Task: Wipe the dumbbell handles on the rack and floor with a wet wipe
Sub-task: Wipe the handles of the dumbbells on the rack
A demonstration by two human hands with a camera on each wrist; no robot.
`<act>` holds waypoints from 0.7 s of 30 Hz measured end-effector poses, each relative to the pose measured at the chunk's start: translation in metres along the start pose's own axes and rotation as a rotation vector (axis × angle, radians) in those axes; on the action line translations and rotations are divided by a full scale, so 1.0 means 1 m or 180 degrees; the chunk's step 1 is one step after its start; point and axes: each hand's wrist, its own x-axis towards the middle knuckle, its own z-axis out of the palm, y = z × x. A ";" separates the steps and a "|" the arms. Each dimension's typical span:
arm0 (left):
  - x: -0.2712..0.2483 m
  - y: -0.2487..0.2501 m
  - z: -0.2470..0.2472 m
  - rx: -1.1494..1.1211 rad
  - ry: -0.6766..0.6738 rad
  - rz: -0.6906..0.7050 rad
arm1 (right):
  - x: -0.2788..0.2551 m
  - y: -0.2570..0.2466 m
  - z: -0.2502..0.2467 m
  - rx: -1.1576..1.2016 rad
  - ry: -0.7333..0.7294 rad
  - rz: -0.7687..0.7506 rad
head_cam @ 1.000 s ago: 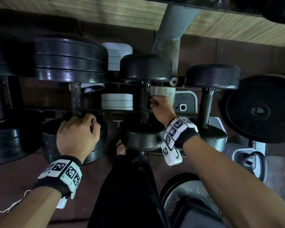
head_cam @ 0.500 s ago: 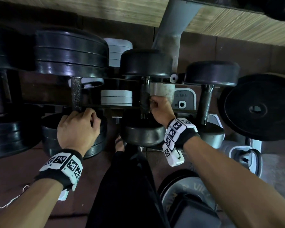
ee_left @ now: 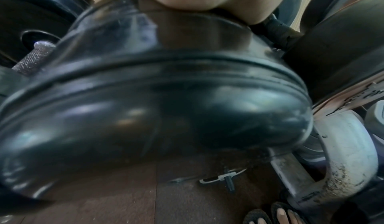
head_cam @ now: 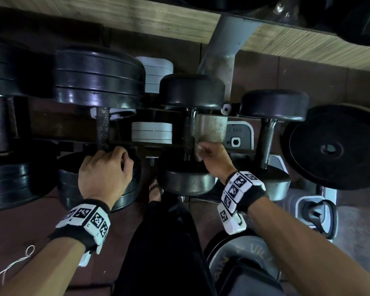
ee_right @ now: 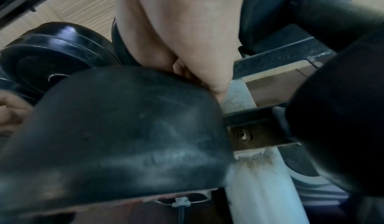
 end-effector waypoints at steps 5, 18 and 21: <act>0.001 0.001 0.001 0.0013 0.0020 -0.0030 | 0.038 -0.032 -0.015 0.0057 0.0691 -0.0165; 0.000 0.000 0.001 -0.0013 -0.0059 -0.0040 | 0.020 -0.032 -0.020 -0.0067 0.0956 -0.0347; 0.001 -0.001 0.000 0.0004 -0.0081 -0.0024 | 0.021 -0.045 -0.014 0.0045 0.1303 -0.0421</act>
